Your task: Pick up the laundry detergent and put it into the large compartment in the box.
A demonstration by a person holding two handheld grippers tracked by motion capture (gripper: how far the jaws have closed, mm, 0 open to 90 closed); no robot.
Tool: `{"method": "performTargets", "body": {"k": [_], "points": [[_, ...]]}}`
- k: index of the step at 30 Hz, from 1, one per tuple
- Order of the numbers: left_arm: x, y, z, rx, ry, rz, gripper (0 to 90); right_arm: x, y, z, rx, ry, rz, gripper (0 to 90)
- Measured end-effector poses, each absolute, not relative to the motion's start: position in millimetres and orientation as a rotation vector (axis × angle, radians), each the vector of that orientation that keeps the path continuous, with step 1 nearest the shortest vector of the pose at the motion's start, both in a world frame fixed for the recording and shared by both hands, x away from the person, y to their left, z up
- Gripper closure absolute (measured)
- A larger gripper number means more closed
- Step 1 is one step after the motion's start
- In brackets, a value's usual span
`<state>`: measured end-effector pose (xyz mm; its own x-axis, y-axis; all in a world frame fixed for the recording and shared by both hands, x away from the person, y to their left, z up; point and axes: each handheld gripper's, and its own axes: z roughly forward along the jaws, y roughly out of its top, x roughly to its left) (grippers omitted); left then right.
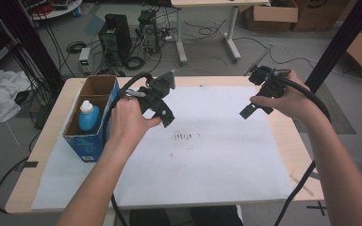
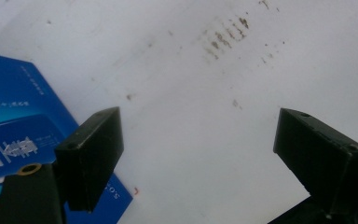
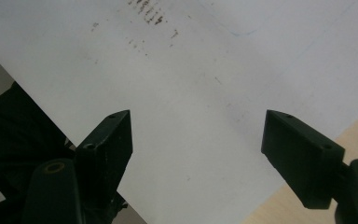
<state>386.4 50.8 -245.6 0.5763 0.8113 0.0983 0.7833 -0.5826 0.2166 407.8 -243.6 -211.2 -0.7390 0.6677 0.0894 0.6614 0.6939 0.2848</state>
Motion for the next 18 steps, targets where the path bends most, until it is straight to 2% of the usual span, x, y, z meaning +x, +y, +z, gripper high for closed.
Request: {"method": "performTargets", "body": {"k": [18], "points": [[384, 43, -258, 2.683, 1.33, 0.276, 16.4, 403, -236, -203, 1.078, 2.875, 0.474, 23.2]]}}
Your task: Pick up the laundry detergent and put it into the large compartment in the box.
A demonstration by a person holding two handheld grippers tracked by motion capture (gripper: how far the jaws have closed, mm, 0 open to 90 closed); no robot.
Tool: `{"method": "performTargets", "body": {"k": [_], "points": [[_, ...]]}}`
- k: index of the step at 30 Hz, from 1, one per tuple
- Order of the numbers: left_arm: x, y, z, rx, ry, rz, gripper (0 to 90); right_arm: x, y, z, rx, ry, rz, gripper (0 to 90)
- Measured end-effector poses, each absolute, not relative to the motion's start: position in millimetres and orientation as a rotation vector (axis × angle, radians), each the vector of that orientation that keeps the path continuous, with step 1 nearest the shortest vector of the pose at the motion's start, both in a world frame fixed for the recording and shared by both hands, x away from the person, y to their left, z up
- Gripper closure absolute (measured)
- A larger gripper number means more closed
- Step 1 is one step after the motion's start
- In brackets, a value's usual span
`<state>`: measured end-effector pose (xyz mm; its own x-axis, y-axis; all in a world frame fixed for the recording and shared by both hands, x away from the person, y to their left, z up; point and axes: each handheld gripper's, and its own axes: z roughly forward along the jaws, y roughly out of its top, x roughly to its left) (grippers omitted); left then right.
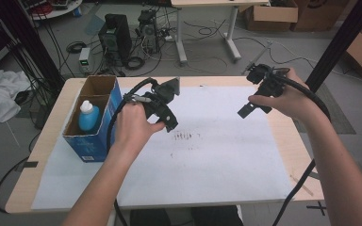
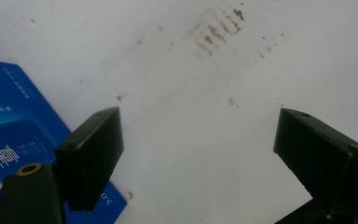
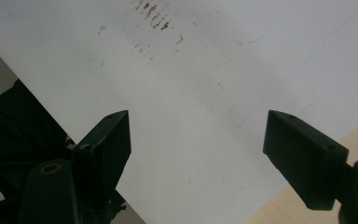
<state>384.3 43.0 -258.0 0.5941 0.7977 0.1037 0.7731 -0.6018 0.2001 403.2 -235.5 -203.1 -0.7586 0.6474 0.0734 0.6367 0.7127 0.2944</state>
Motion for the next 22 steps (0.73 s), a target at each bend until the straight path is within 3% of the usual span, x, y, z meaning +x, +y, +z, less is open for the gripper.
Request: {"method": "performTargets", "body": {"k": [22], "points": [[379.3, 42.2, -257.6, 2.692, 1.327, 0.284, 16.2, 398.7, -235.0, -204.1, 1.058, 2.879, 0.489, 23.1]]}}
